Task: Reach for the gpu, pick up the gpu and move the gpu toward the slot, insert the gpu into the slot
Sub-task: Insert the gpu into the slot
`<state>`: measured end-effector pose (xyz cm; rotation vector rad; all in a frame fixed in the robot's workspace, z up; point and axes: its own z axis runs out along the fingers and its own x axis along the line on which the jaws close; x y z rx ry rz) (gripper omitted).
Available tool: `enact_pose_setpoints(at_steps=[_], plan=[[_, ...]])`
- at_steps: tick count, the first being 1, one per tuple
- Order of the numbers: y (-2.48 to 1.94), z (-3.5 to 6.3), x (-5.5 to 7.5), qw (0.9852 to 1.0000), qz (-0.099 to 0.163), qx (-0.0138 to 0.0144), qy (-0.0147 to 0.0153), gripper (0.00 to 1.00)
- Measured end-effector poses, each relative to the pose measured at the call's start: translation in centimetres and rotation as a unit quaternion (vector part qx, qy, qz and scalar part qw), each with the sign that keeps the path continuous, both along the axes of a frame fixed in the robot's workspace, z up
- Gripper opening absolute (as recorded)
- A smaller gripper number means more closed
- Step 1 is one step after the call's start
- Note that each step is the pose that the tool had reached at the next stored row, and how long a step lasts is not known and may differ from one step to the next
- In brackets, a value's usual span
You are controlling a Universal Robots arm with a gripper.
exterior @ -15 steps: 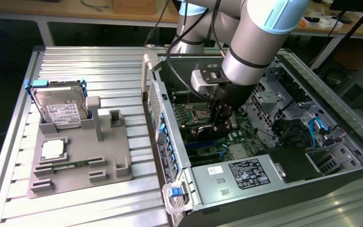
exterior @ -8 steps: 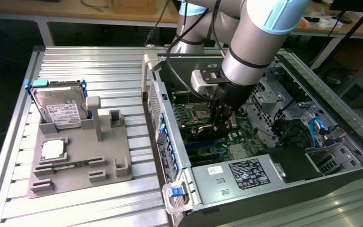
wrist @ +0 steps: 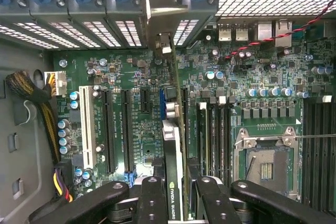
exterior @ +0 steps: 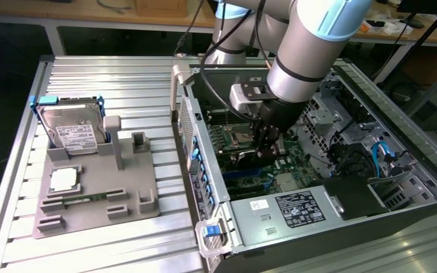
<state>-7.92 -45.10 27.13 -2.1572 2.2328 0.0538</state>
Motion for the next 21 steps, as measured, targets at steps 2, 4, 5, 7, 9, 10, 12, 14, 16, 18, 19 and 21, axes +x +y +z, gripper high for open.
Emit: enact_pose_setpoints(at_steps=[2, 4, 5, 7, 9, 10, 12, 14, 16, 18, 19, 21], plan=[[0.00, 0.11, 0.00, 1.0000, 0.000, -0.0003, 0.0001, 0.27], [0.00, 0.24, 0.00, 1.0000, 0.000, -0.0003, 0.0000, 0.27], [0.00, 0.29, 0.00, 1.0000, 0.000, -0.0004, 0.0000, 0.27], [0.00, 0.29, 0.00, 1.0000, 0.000, -0.0003, -0.0001, 0.27], [0.00, 0.31, 0.00, 1.0000, -0.001, -0.0004, 0.0000, 0.27], [0.00, 0.31, 0.00, 1.0000, -0.003, -0.0004, 0.0000, 0.27], [0.00, 0.31, 0.00, 1.0000, -0.007, -0.0005, 0.0000, 0.27], [0.00, 0.31, 0.00, 0.9999, -0.012, -0.0004, 0.0000, 0.27], [0.00, 0.31, 0.00, 0.9998, -0.018, -0.0005, 0.0000, 0.27], [0.00, 0.31, 0.00, 0.9997, -0.024, -0.0004, 0.0000, 0.27], [0.00, 0.31, 0.00, 0.9996, -0.028, -0.0004, 0.0000, 0.27], [0.00, 0.31, 0.00, 0.9995, -0.033, -0.0005, 0.0000, 0.27]])
